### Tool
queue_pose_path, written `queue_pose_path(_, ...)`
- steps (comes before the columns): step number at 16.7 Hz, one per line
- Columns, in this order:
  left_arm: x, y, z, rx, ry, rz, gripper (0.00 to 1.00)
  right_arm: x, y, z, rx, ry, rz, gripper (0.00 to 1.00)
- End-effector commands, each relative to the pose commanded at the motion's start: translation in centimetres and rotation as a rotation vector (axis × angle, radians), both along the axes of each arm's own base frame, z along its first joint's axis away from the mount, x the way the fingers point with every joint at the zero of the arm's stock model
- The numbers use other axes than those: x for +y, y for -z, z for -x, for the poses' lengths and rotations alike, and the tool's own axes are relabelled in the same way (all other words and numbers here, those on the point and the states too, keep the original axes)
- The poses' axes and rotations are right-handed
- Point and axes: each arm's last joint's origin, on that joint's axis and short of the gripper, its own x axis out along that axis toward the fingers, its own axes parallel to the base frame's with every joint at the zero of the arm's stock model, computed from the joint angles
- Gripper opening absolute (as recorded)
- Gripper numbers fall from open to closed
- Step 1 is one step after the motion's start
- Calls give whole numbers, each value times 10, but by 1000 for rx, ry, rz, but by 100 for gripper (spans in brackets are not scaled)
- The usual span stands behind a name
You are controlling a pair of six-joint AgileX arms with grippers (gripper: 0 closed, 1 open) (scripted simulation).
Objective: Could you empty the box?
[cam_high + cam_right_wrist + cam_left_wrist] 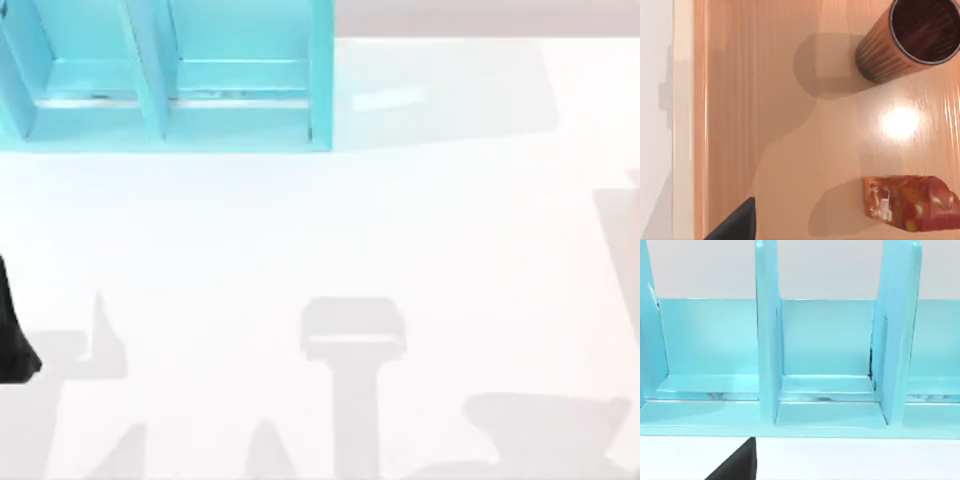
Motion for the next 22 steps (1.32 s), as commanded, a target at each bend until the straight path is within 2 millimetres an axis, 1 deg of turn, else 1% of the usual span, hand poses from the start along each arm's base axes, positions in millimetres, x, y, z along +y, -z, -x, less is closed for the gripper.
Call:
queue_pose_path(4,0,0,0,0,0,0,100,-43,5,-42,312,10,-91,100)
queue_pose_path(6,0,0,0,0,0,0,100,-62,10,-55,416,10,-137,100)
queue_pose_path(8,0,0,0,0,0,0,100,-75,15,-63,482,9,-171,100)
queue_pose_path(10,0,0,0,0,0,0,100,-82,18,-67,515,8,-190,100)
queue_pose_path(15,0,0,0,0,0,0,100,-82,18,-68,516,5,-189,100)
queue_pose_path(17,0,0,0,0,0,0,100,-84,22,-70,517,6,-190,100)
queue_pose_path(19,0,0,0,0,0,0,100,-92,37,-78,519,8,-192,100)
queue_pose_path(22,0,0,0,0,0,0,100,-107,68,-92,515,7,-191,100)
